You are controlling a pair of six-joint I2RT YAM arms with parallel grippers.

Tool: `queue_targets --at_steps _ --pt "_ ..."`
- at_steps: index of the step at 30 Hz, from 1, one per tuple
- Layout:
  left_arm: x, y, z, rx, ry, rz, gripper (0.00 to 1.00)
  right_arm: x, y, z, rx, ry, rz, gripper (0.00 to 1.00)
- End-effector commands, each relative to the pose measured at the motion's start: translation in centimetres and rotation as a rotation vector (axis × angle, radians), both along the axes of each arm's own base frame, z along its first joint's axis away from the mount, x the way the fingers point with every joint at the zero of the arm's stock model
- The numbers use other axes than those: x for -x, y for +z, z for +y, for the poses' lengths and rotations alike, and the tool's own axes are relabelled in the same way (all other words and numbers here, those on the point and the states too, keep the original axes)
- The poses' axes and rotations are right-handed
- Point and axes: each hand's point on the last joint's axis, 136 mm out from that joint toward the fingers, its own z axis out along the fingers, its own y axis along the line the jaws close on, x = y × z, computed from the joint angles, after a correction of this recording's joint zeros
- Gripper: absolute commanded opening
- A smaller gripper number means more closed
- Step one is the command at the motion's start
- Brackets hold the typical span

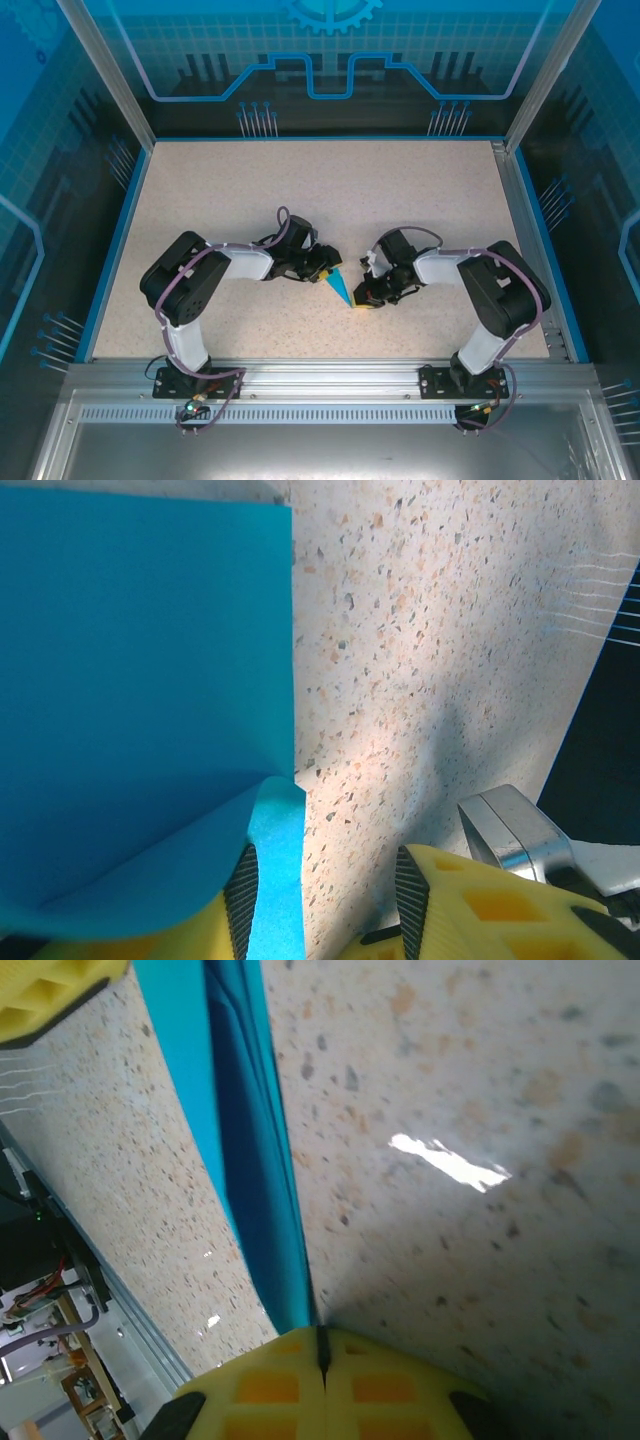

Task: Fold a paper plane with a square sheet of paper (pick it up from the middle)
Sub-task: Fold the wing for the fifth time at the center of the table.

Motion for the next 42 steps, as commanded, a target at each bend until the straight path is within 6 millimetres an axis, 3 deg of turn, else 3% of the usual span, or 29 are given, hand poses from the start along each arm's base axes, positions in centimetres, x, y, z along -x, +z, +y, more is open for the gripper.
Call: queue_targets --at_steps 1,5,10,14,18,21,29,42 --pt "1.4 -3.6 1.6 -0.097 0.011 0.096 0.46 1.6 -0.8 -2.7 0.133 -0.049 0.056 0.05" --pt "1.4 -3.6 1.7 -0.095 0.014 0.098 0.46 -0.2 2.2 -1.4 0.041 -0.068 -0.049 0.06" --pt "1.4 -3.5 1.6 -0.094 0.014 0.099 0.46 -1.6 5.5 2.4 -0.142 -0.043 -0.125 0.04" --pt "1.4 -3.6 1.6 -0.095 0.01 0.103 0.46 -2.2 5.3 5.0 -0.14 -0.031 -0.147 0.02" --pt "1.5 -3.6 1.6 -0.095 0.01 0.105 0.46 -2.9 3.6 5.6 -0.106 -0.057 -0.129 0.01" --pt "1.5 -3.6 1.5 -0.093 0.006 0.105 0.46 -3.2 2.2 5.4 -0.08 -0.074 -0.112 0.01" --pt "1.7 -3.8 1.7 -0.101 0.006 0.105 0.45 -1.8 -1.0 2.3 0.018 -0.093 -0.047 0.01" --pt "1.8 -4.5 2.0 -0.116 0.014 0.122 0.45 -0.6 -1.3 0.4 0.026 -0.1 -0.013 0.04"
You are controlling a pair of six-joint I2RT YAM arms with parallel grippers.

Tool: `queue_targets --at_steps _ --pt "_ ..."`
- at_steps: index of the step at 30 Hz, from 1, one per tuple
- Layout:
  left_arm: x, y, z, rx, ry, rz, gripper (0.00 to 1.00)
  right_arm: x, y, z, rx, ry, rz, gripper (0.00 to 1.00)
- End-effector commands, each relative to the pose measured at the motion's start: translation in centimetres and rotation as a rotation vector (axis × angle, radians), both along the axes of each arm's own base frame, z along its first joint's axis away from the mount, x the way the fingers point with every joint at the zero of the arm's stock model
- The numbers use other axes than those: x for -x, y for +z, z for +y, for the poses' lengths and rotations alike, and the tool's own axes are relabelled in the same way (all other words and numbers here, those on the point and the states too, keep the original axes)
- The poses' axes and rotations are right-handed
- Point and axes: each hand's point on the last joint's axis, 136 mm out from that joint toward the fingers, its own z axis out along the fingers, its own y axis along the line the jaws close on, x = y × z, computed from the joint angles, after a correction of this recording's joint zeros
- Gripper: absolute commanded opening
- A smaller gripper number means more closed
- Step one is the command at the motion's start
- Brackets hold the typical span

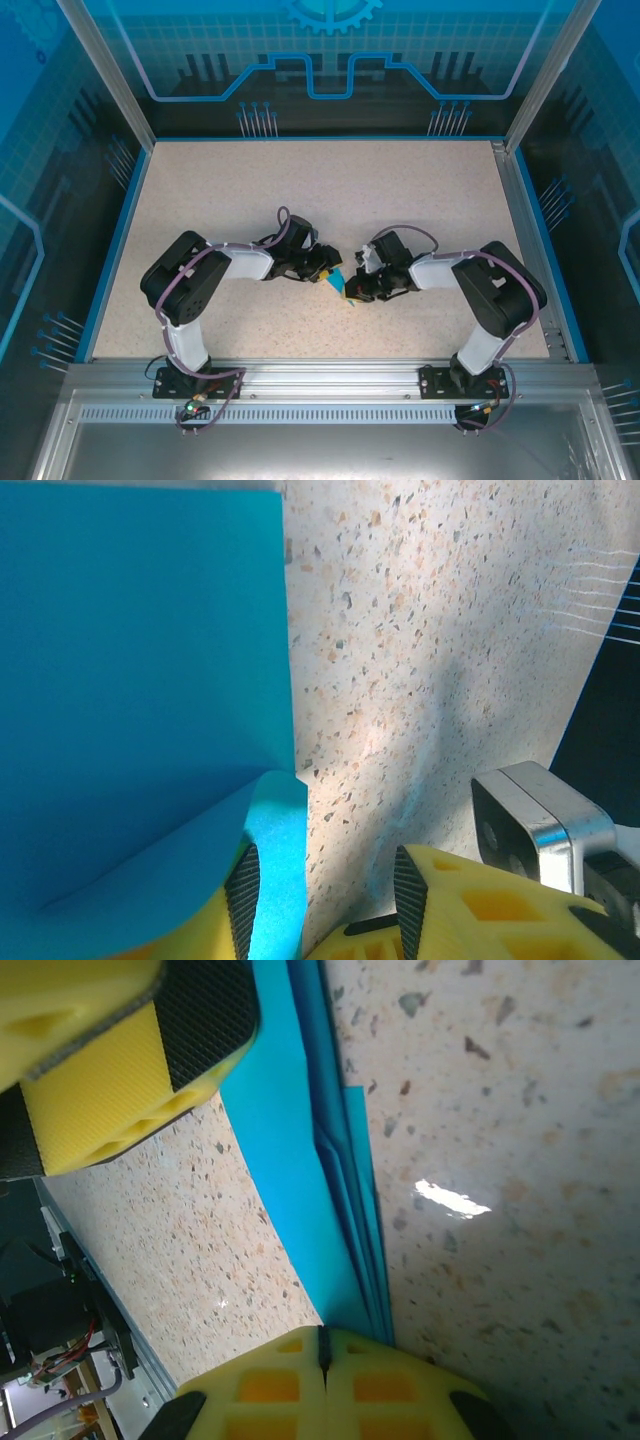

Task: Fold a paper plane with a square sheet of paper (pick it up from the middle)
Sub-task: Fold the wing for the fifth time at the center of the table.

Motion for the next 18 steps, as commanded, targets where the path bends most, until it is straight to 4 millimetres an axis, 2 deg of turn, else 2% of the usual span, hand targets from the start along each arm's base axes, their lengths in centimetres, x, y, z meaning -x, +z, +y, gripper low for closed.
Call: queue_targets --at_steps 1,6,13,18 --pt "1.7 -4.4 2.0 -0.119 0.016 0.116 0.45 2.0 -1.6 -2.4 0.097 -0.003 0.073 0.04" --pt "1.7 -4.5 2.0 -0.12 0.015 0.119 0.45 3.5 -1.8 -3.0 0.105 0.023 0.088 0.04" --pt "1.7 -4.5 2.0 -0.12 0.015 0.121 0.45 5.8 -2.8 -5.0 0.178 0.065 0.115 0.05" --pt "1.7 -4.4 2.0 -0.119 0.013 0.119 0.45 5.5 -1.8 -5.1 0.175 0.063 0.091 0.05"
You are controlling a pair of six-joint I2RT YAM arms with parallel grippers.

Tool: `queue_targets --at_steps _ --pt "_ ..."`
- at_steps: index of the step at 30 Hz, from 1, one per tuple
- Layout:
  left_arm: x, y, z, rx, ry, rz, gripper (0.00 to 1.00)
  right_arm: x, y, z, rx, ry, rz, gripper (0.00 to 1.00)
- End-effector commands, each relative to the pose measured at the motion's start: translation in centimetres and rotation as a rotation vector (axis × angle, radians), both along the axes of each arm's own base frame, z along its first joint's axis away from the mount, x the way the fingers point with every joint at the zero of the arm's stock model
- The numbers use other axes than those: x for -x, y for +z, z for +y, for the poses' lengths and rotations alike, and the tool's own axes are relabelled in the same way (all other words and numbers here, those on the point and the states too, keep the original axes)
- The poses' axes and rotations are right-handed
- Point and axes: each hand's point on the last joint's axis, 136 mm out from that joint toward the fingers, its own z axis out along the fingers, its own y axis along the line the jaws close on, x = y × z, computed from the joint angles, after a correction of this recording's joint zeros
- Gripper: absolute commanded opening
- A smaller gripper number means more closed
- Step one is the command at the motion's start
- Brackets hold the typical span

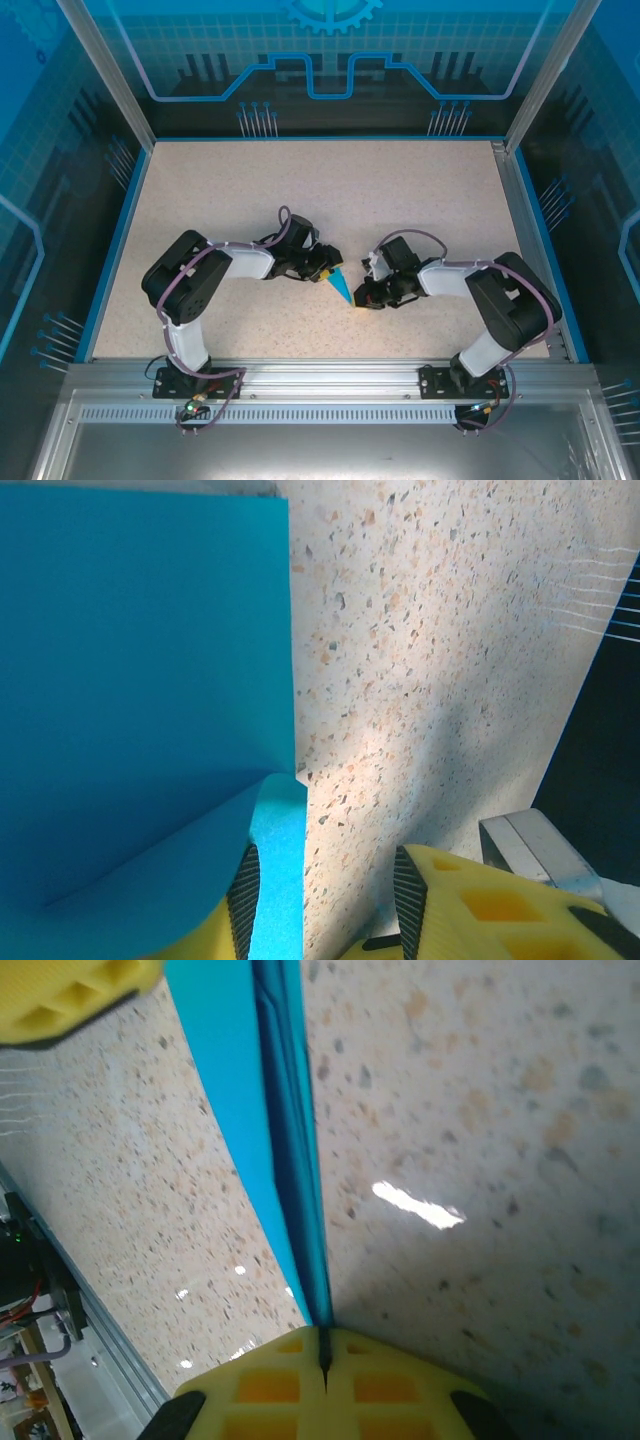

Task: Fold a paper plane with a square sheet of paper (pick it up from the middle)
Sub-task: Fold the wing for the fifth time at the center of the table.

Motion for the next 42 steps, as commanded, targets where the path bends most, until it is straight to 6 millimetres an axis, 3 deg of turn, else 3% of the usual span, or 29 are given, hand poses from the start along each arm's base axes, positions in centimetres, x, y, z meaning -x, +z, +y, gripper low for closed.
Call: queue_targets --at_steps 1,8,14,19,27,35,42 --pt "1.8 -4.3 2.2 -0.122 0.017 0.115 0.45 2.6 -0.9 -2.3 0.09 -0.003 0.094 0.05" --pt "1.8 -4.3 2.2 -0.121 0.014 0.115 0.45 -1.0 4.6 0.6 -0.064 -0.024 -0.047 0.07" --pt "1.6 -4.2 2.0 -0.115 0.015 0.115 0.45 -4.6 5.7 3.4 -0.159 -0.102 -0.054 0.06" --pt "1.5 -4.2 1.6 -0.106 0.008 0.116 0.45 -6.5 4.5 4.7 -0.152 -0.147 -0.026 0.06" --pt "1.4 -3.9 1.5 -0.098 0.007 0.11 0.45 -7.0 2.0 4.8 -0.106 -0.178 0.008 0.05" --pt "0.9 -2.5 1.1 -0.079 -0.008 0.065 0.47 -4.0 -3.9 1.1 0.125 -0.16 0.13 0.0" --pt "-0.6 1.9 0.1 -0.031 -0.056 -0.061 0.52 -2.4 -5.2 -0.4 0.185 -0.156 0.17 0.0"
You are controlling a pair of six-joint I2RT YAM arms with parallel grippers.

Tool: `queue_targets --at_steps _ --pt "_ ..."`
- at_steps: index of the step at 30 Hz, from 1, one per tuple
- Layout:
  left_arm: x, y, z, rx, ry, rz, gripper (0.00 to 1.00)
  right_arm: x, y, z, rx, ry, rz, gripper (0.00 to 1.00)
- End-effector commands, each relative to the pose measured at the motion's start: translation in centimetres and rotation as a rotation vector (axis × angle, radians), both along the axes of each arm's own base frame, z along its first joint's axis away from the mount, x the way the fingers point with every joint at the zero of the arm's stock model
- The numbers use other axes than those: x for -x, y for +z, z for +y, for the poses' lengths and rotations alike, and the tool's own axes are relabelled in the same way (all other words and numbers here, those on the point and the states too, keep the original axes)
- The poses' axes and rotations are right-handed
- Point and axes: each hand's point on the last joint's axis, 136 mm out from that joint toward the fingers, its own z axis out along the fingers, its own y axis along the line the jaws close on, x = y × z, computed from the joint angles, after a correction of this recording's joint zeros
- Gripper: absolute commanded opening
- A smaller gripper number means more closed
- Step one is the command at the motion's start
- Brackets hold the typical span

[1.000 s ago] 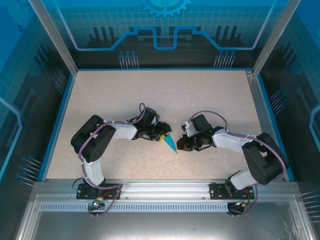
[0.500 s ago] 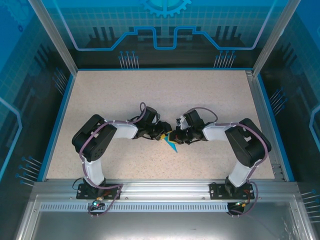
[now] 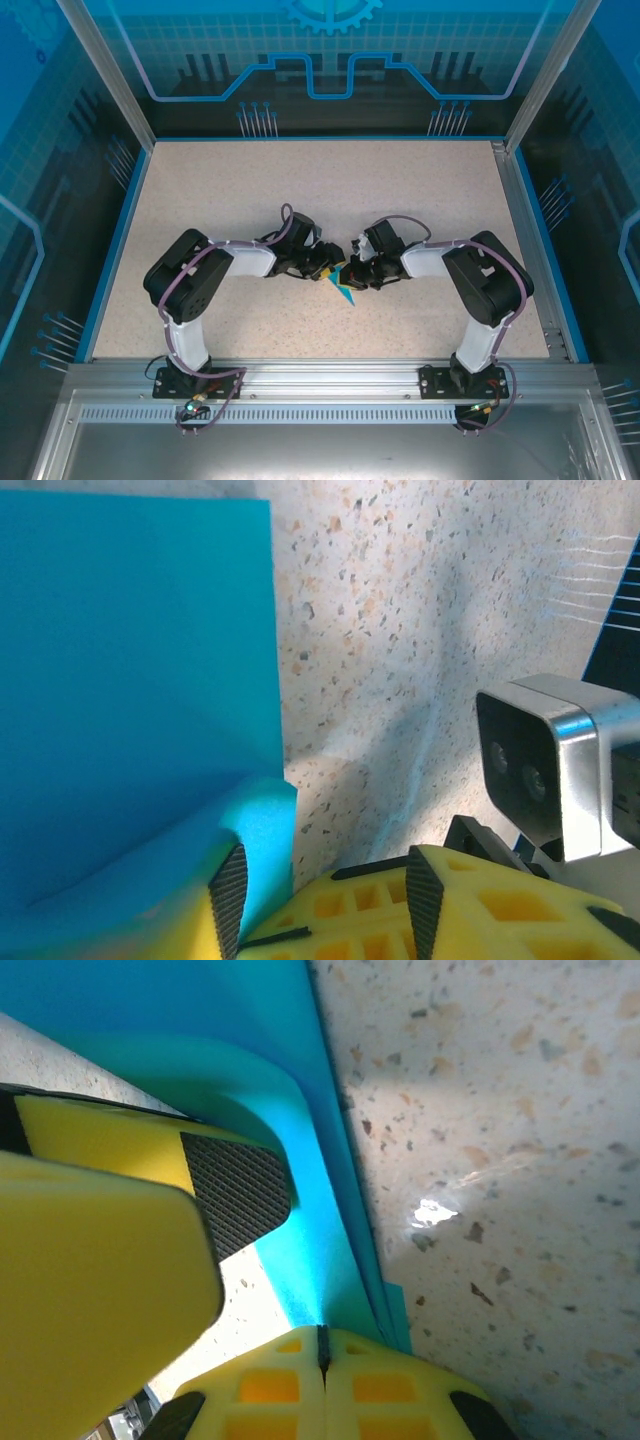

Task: Fold a paper plane with a square sheet of paper (pick it up from the middle)
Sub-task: Fold the wing for the fifth time at the center of the table.

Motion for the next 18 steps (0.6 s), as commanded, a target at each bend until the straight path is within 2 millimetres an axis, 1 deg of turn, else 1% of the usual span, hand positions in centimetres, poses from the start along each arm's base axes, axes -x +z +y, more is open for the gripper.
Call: queue_targets --at_steps 1,5,7,8,12,18 --pt "-0.6 2.4 0.5 -0.023 -0.028 -0.065 0.53 3.7 -5.1 -4.0 0.212 -0.011 0.152 0.0" --pt "-1.2 5.8 1.1 -0.022 -0.018 -0.173 0.57 3.8 -5.2 -4.0 0.206 -0.004 0.16 0.0" --pt "-1.3 6.8 1.5 -0.023 -0.016 -0.208 0.58 3.8 -5.2 -3.9 0.203 -0.001 0.159 0.0" --pt "-1.2 6.9 1.6 -0.026 -0.018 -0.213 0.57 3.8 -5.3 -3.8 0.203 0.001 0.16 0.0" --pt "-0.8 6.2 1.7 -0.028 -0.026 -0.204 0.58 3.7 -5.4 -3.7 0.196 0.001 0.169 0.0" --pt "-1.1 4.3 1.6 -0.043 -0.022 -0.188 0.57 3.6 -5.4 -3.7 0.198 -0.004 0.172 0.0"
